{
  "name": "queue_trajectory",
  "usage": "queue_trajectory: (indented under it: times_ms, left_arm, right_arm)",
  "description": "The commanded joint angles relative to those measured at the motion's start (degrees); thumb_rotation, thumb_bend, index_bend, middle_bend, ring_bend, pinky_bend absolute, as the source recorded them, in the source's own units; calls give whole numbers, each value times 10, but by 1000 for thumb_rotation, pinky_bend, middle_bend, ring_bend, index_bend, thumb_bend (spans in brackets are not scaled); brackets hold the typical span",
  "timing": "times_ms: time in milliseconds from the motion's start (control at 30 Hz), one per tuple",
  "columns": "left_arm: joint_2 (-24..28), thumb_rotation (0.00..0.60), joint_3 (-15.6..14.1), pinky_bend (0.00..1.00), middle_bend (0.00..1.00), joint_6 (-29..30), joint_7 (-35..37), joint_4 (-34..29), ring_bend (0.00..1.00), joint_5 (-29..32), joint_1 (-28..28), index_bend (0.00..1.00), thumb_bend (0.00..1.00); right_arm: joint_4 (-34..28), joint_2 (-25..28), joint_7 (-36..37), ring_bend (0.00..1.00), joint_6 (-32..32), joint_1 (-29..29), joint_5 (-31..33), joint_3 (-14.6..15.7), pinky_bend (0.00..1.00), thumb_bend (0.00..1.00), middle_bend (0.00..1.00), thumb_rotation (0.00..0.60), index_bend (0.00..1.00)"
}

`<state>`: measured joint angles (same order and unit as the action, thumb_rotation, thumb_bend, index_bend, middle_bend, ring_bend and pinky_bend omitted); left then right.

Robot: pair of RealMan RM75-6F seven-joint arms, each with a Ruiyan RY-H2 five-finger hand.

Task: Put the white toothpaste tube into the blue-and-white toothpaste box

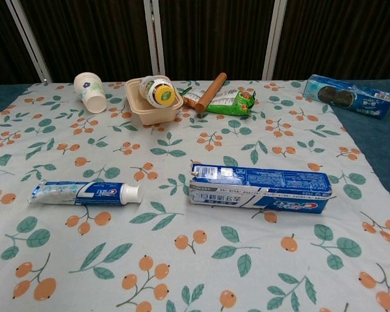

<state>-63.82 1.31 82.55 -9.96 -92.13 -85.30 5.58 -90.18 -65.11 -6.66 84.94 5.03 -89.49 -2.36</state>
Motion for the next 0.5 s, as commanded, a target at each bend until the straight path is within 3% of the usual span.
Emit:
queue_trajectory:
  times_ms: [33, 500]
  left_arm:
    - [10, 600, -3, 44, 0, -3, -5, -12, 0, 5, 3, 9, 6]
    - [13, 600, -4, 45, 0, -8, -2, -19, 0, 9, 3, 10, 6]
  right_arm:
    - [-10, 5, -8, 0, -4, 1, 6, 2, 164, 390, 18, 600, 0]
    - [-21, 10, -17, 0, -13, 2, 8, 6, 164, 391, 19, 600, 0]
